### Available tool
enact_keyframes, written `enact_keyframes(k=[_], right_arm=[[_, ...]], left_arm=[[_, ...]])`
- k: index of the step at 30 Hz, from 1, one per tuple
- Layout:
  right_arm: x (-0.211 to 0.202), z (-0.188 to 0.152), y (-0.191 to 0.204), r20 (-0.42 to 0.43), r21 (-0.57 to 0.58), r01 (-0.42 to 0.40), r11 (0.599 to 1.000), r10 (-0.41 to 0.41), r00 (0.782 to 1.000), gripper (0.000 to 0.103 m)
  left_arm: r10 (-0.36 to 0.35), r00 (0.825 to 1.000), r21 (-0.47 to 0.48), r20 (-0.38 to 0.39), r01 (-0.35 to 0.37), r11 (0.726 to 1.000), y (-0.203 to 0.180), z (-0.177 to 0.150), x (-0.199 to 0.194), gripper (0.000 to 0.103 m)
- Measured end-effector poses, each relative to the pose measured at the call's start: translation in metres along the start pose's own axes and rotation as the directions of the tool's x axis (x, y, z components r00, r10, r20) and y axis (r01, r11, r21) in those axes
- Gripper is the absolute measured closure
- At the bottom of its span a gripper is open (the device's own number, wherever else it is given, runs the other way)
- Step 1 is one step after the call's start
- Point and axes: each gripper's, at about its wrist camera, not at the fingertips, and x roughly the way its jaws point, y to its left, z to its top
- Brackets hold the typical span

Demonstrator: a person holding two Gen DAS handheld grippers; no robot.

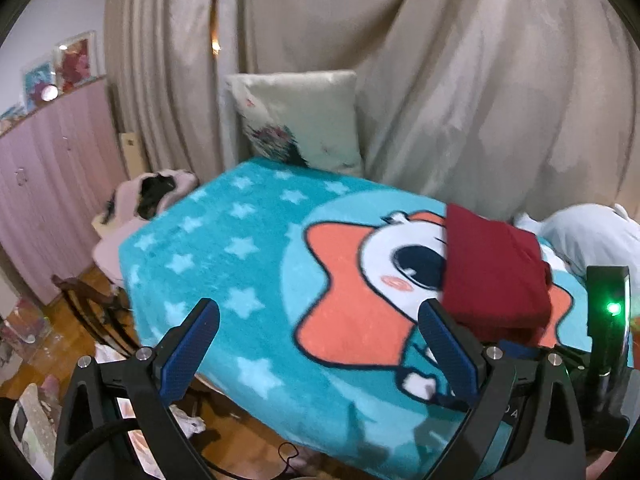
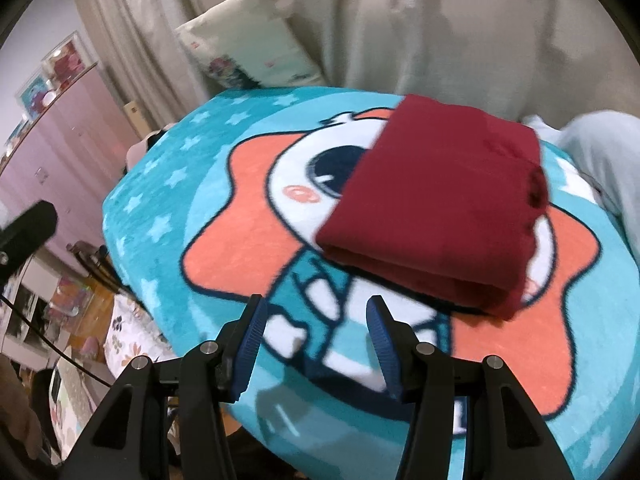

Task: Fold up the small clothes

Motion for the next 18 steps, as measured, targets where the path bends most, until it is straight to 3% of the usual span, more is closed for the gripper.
enact_keyframes(k=[10,18], right_arm=[[-0.021,-0.022,-0.052,0.008,0.141,0.087,0.986,-0.089,0.996,0.046],[-0.025,-0.03,-0.066,-0.002,0.174,0.119,0.978,-0.121,0.993,0.046]], left_arm=[[-0.144,0.983,0.091,-0.116,0.155,0.984,-0.053,-0.01,0.025,0.004],[-0.14,0.969,0.113,-0.201,0.165,0.98,-0.069,-0.017,0.044,0.004]])
